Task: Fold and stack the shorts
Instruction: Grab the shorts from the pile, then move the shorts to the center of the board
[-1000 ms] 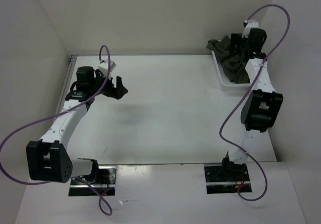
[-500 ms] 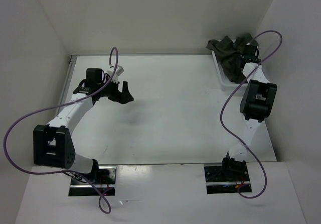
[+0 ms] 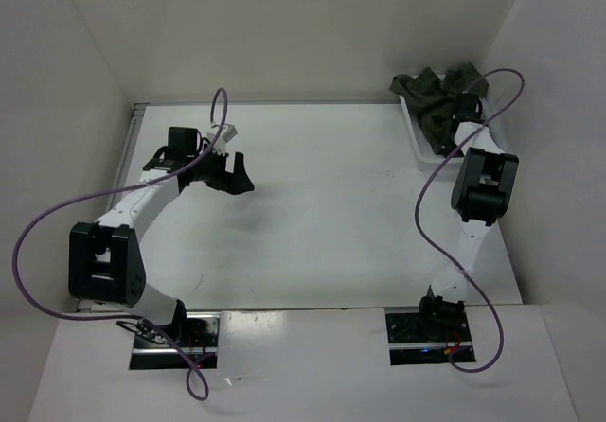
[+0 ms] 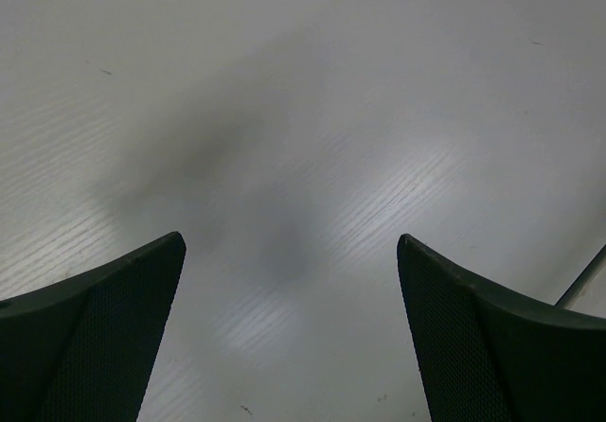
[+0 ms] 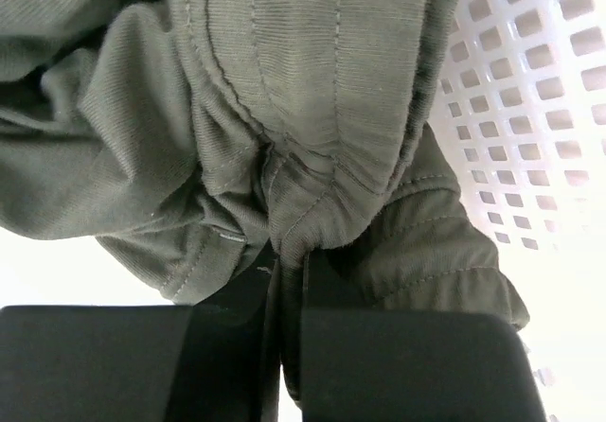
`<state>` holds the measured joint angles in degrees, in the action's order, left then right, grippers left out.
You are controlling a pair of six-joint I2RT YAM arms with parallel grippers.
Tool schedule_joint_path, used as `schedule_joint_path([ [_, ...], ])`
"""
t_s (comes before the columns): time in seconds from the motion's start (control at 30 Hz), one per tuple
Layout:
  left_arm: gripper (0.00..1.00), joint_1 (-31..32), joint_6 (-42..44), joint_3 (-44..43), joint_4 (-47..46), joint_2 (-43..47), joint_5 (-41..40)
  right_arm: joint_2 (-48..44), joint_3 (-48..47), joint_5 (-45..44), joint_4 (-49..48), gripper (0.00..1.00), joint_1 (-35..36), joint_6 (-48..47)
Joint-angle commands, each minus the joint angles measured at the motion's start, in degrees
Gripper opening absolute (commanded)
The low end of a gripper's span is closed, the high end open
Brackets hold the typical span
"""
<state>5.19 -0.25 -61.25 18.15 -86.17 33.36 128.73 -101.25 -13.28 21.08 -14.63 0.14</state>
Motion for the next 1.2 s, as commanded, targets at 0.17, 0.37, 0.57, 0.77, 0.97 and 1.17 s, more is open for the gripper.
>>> schedule_joint_path([
  [0.17,0.99,0.17,0.25,1.13,-3.56,5.03,0.83,-10.77,-6.66,-1.56,-1.04,0.0,5.56,-2.34],
  [0.37,0.99,0.17,0.25,4.82,-11.37,13.02,-5.49,-20.17,-17.65,-6.23,-2.18,0.0,8.21,-2.34],
  [0.57,0.99,0.17,0.25,8.6,-15.69,21.99,-10.77,-28.87,-29.69,-5.36,-0.36,0.0,13.83,-2.87],
  [0.77,0.99,-0.88,0.25,10.45,-16.31,29.82,-14.12,-32.05,-41.82,13.94,9.4,0.0,24.65,-2.79],
  [0.97,0.99,-6.06,0.25,11.6,-16.31,36.07,-14.12,-33.97,-42.37,35.13,11.7,0.0,24.65,8.89],
  [1.17,0.99,-8.88,0.25,11.6,-14.38,38.97,-13.59,-38.54,-17.56,37.62,6.09,0.08,24.65,19.18],
])
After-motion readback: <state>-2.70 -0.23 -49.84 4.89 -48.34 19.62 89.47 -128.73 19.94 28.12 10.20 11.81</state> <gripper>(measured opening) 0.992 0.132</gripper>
